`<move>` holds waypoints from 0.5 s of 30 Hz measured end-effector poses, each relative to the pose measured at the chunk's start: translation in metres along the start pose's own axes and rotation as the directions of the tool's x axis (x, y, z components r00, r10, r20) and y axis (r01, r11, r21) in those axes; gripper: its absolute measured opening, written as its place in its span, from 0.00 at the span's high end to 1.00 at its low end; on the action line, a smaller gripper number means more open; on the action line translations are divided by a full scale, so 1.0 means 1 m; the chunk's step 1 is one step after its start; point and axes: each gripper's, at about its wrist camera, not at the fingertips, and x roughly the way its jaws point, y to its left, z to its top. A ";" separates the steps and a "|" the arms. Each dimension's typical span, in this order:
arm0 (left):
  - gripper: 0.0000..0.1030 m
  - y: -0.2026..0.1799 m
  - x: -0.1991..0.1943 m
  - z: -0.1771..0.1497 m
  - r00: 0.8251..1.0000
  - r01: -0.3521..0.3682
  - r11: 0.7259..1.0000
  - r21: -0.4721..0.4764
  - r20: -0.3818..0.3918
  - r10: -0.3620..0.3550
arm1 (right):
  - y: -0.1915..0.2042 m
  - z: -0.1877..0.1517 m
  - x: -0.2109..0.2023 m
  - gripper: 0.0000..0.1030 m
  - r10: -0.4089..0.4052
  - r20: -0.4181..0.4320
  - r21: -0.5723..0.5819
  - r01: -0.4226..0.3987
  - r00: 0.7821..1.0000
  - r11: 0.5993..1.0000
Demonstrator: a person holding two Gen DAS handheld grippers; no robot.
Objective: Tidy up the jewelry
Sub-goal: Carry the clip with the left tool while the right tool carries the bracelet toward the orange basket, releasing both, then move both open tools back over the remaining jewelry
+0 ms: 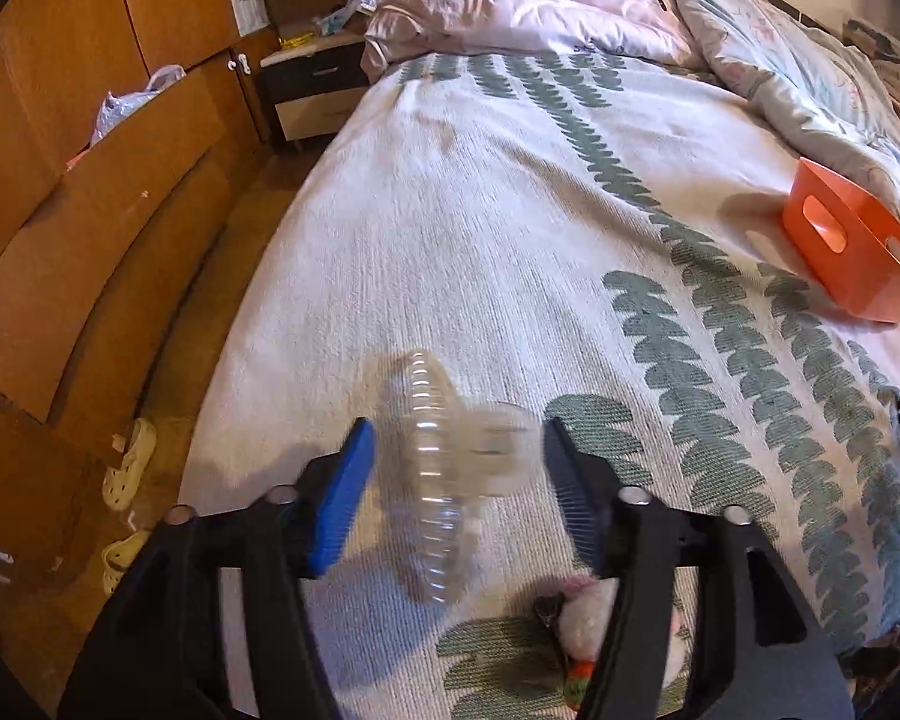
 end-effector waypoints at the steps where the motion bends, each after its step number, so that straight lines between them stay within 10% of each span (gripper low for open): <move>1: 0.32 0.001 -0.003 0.000 1.000 0.001 1.000 -0.003 0.008 -0.001 | -0.001 0.000 -0.001 0.81 -0.017 0.003 -0.005 0.017 1.000 1.000; 15: 0.23 0.006 -0.044 -0.012 0.998 0.025 0.999 -0.028 0.060 -0.023 | 0.010 -0.018 -0.068 0.40 -0.014 0.163 -0.130 0.036 0.987 0.991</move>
